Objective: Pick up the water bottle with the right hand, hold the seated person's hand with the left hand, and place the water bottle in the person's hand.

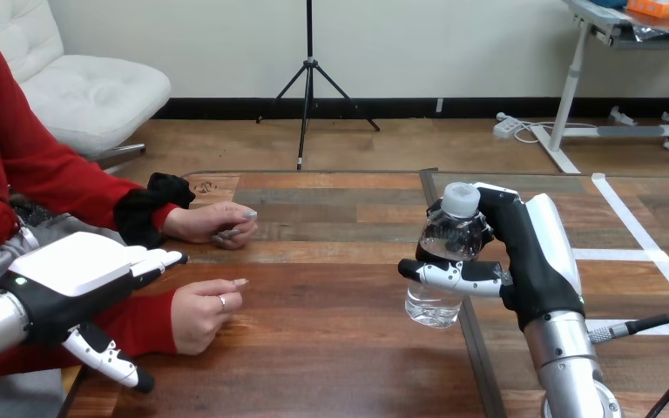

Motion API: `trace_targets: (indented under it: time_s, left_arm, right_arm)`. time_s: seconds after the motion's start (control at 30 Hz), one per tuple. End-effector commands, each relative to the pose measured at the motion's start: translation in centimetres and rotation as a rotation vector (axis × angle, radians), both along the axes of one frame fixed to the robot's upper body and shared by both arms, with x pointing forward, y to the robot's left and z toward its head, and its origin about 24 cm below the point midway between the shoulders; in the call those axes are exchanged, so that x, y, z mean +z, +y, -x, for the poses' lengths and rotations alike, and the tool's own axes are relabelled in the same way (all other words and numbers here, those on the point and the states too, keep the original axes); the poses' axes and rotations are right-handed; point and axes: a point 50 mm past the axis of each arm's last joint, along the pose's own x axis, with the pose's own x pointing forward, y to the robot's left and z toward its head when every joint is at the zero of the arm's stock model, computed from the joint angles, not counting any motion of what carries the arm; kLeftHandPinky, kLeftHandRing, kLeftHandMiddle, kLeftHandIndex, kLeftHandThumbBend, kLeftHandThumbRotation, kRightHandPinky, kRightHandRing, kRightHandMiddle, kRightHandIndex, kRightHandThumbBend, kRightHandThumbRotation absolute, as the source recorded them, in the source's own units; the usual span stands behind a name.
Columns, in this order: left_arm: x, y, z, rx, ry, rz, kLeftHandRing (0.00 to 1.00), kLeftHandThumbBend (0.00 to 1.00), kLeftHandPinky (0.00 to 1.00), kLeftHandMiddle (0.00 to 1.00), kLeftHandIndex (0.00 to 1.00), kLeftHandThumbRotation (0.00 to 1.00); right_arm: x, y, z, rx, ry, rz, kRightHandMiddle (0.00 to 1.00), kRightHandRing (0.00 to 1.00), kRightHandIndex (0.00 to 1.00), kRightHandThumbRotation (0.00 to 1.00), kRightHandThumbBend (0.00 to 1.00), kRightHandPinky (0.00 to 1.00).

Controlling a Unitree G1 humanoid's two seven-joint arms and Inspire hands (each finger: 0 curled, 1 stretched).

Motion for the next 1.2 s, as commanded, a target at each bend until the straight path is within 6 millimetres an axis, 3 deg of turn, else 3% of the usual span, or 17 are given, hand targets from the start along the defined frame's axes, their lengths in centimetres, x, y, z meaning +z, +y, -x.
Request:
trace_targets:
  time_s: [0.0, 0.27, 0.7, 1.17]
  left_arm:
    - [2.2, 0.1, -1.8, 0.016, -0.091, -0.031, 0.91, 1.0, 0.86, 0.93, 0.95, 0.52]
    - [1.8, -0.1, -2.1, 0.037, -0.091, -0.04, 0.91, 1.0, 0.86, 0.93, 0.95, 0.51]
    - [0.9, -0.1, -2.3, 0.067, -0.131, -0.056, 0.83, 1.0, 0.75, 0.87, 0.89, 0.38]
    - [0.3, -0.3, -2.7, 0.102, -0.168, -0.064, 0.77, 1.0, 0.68, 0.82, 0.84, 0.34]
  right_arm:
    - [2.9, -0.2, -0.9, -0.002, -0.12, -0.025, 0.47, 0.41, 0.5, 0.0, 0.83, 0.36]
    - [3.0, -0.4, -0.9, -0.002, -0.122, -0.028, 0.47, 0.4, 0.5, 0.0, 0.82, 0.35]
    - [3.5, -0.5, -0.7, 0.002, -0.134, -0.023, 0.47, 0.4, 0.5, 0.0, 0.82, 0.35]
    - [3.9, -0.6, -0.4, 0.014, -0.152, -0.029, 0.47, 0.4, 0.5, 0.0, 0.83, 0.34]
